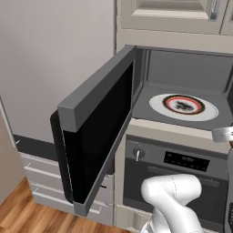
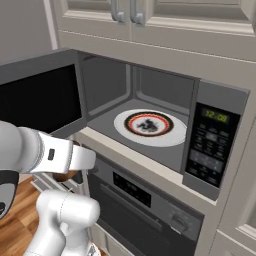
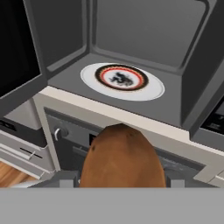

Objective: Pick the potato from the counter and place it in the microwave. Then turn on the microwave.

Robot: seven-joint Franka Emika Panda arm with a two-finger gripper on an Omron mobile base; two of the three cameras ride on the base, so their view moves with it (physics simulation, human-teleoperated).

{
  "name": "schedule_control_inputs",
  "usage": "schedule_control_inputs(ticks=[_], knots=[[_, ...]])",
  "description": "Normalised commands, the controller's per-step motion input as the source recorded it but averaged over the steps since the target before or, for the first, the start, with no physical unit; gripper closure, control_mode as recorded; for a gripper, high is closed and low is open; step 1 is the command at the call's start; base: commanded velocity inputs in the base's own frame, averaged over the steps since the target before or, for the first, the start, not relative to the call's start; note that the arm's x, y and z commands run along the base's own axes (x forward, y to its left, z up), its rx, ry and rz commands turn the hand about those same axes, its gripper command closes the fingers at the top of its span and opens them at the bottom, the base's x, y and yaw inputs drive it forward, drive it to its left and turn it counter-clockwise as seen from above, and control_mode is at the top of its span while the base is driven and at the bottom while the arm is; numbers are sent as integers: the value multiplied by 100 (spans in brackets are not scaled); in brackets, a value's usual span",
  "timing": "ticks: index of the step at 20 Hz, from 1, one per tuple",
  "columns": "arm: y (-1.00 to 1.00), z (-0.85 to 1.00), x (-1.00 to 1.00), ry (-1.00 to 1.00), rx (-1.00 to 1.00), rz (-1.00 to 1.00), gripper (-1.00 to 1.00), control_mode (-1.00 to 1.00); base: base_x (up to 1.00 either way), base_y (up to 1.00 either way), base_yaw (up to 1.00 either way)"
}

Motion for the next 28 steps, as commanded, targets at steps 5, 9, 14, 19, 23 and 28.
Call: schedule_control_inputs(ticks=[5,9,14,19,23,28], knots=[[0,0,0,0,0,0,100,100,-21,-20,0],[0,0,0,0,0,0,100,100,-5,-17,0],[0,0,0,0,0,0,100,100,-8,-14,0],[0,0,0,0,0,0,100,100,0,0,0],[0,0,0,-4,0,0,100,-100,0,0,0],[0,0,1,-25,0,0,100,-100,0,0,0]])
